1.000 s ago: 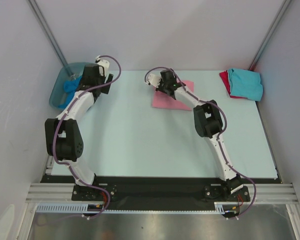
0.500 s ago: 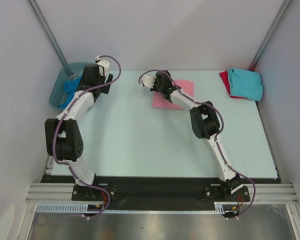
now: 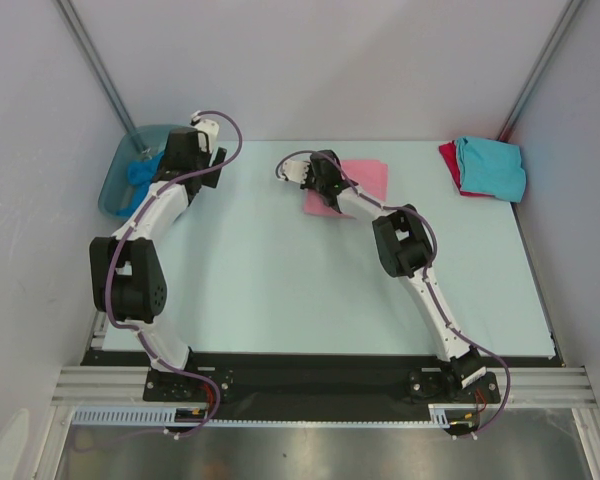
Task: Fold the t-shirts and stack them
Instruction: Fold the tshirt
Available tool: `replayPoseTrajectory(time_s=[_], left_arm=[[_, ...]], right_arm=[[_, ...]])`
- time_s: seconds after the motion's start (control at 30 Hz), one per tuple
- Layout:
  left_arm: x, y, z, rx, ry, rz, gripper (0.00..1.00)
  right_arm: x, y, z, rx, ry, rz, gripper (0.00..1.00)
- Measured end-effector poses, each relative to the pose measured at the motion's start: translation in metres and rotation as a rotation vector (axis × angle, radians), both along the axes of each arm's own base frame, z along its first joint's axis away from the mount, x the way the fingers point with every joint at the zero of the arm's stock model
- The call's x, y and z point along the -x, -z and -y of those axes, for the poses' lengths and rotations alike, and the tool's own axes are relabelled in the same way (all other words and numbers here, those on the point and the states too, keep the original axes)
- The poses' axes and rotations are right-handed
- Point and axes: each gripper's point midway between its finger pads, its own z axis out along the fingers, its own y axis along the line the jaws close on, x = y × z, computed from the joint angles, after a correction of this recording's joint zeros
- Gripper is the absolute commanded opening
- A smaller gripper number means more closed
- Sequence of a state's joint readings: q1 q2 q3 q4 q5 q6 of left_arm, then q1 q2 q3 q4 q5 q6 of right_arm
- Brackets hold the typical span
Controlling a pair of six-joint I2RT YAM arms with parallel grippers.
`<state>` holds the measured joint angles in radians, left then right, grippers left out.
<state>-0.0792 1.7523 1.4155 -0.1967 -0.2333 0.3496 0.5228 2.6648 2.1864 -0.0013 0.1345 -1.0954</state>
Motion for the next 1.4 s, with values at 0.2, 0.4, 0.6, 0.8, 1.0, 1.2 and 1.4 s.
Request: replayPoseTrajectory(time_s=[0.2,0.4,0.6,0.8,1.0,1.2,1.4], left_arm=[[0.0,0.0,0.0,0.001,0.0,0.0,0.96],[0.0,0.0,0.0,0.002,0.001,0.0,0.96],[-0.001,-0.001,0.002,0.005,0.006,0.003,0.96],[-0.004,-0.01,0.007,0.009,0.017,0.022,0.96],[-0.004,-0.01,0.01,0.014,0.018,0.024,0.96],[-0.005,-0.01,0.011,0.013,0.02,0.024,0.96],[-0.005,-0.009,0.012,0.013,0.022,0.021,0.96]], right_arm=[[0.001,-0.002,-0.002,-0.002,0.011,0.009,0.0],[-0.002,-0.022,0.0,-0.003,0.034,0.063,0.0],[-0.01,-0.067,0.009,-0.015,0.059,0.15,0.0],[-0.028,-0.082,0.05,0.022,0.115,0.185,0.0],[-0.045,-0.075,0.112,0.079,0.187,0.164,0.0],[-0.039,-0.036,0.142,0.148,0.202,0.089,0.0],[-0.016,0.005,0.119,0.208,0.144,0.009,0.02]])
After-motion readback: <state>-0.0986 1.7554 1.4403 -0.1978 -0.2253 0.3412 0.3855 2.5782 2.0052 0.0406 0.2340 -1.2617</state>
